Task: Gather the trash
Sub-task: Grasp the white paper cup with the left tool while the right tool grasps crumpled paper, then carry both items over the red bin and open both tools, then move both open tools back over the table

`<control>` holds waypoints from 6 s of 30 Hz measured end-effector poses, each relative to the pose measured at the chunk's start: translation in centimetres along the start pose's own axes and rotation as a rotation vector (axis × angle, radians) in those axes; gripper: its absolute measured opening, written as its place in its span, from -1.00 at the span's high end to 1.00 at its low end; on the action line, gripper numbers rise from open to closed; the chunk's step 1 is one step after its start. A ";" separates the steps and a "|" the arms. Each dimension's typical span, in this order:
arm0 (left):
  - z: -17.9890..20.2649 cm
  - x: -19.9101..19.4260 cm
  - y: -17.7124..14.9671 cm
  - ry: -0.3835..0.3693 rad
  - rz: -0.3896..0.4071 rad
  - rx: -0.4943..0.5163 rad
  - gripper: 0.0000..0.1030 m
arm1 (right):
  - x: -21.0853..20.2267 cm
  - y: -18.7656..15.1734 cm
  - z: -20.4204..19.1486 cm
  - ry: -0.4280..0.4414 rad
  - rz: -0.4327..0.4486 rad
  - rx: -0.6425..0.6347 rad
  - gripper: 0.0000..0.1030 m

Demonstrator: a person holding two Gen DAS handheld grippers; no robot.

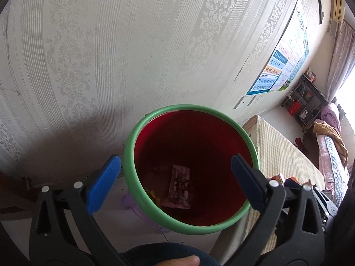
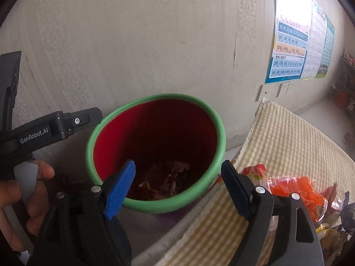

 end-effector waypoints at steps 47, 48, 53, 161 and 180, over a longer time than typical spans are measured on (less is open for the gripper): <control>20.5 1.0 -4.2 -0.324 -0.142 0.314 -0.89 | -15.7 -7.1 24.2 -0.340 0.065 0.457 -0.86; 20.6 1.3 -4.2 -0.322 -0.152 0.315 -0.89 | -15.4 -7.1 24.4 -0.334 0.058 0.463 -0.85; 21.1 3.3 -4.3 -0.301 -0.200 0.322 -0.89 | -14.3 -7.2 24.8 -0.308 0.027 0.484 -0.74; 1.1 1.3 1.7 -0.190 -0.129 0.112 0.40 | 2.4 5.1 -0.8 0.053 -0.077 0.091 0.11; -0.3 1.2 1.9 -0.157 -0.104 0.038 -0.89 | 1.8 4.6 0.3 0.014 -0.053 0.090 -0.68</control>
Point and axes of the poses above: each gripper's, at about its wrist camera, not at the fingertips, and x roughly the way its jaws point, z to its right, y to its top, the point moved 1 cm from there along x, roughly the way its jaws point, and after that the axes turned 14 degrees about x, right-handed, at the moved point
